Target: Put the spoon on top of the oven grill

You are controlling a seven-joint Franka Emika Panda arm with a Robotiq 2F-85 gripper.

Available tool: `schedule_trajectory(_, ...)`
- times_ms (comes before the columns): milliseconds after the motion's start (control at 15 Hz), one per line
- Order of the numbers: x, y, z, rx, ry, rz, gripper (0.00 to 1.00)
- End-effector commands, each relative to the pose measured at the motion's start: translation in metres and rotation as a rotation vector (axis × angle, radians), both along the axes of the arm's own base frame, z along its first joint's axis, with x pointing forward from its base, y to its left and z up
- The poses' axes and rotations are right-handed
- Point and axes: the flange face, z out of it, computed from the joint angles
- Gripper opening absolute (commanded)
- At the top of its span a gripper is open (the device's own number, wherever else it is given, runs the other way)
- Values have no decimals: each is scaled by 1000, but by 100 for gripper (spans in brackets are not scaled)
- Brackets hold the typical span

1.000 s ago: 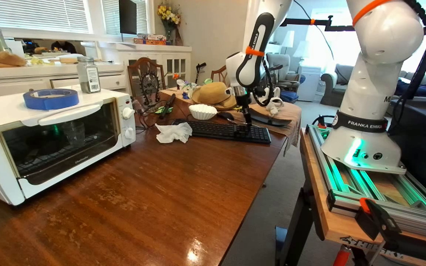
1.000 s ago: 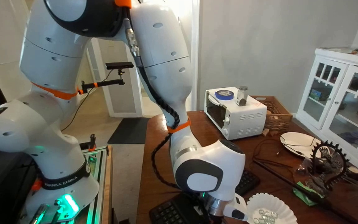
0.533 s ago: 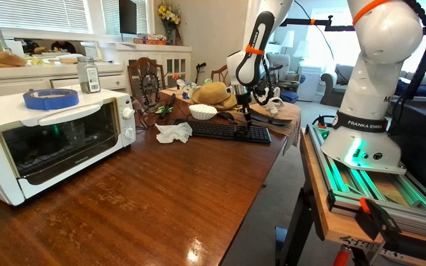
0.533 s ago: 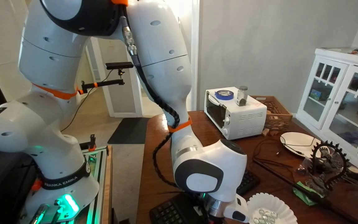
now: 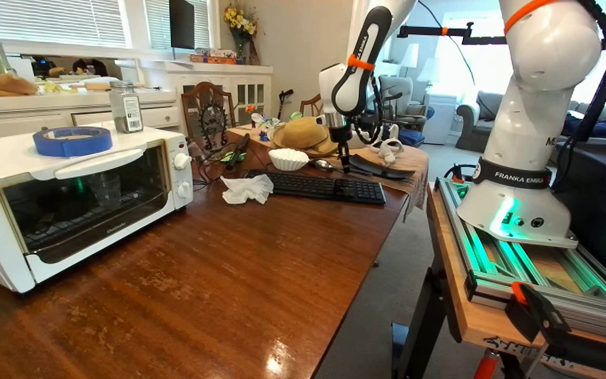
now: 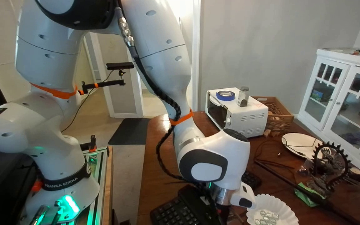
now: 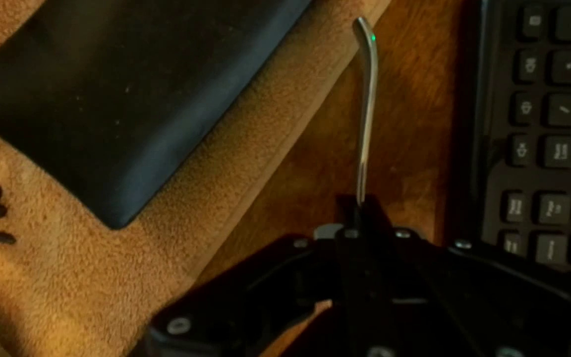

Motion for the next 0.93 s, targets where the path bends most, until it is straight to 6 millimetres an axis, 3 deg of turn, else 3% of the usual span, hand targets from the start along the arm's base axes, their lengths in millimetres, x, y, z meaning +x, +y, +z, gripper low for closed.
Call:
schedule_trajectory(0,10,14,29,11,-59,52,1)
schedule_trajectory(267,17,31,63,80,-147,200,1)
schedule_trajectory(400,12,32,79,156,-169,222,1)
schedule_trajectory(467,7,29,82,189,-171,229,1)
schedule_trajectory(533,26,32,70,134,-161,205,5)
schedule_trajectory(867,12,26,80,167,-172,226,5)
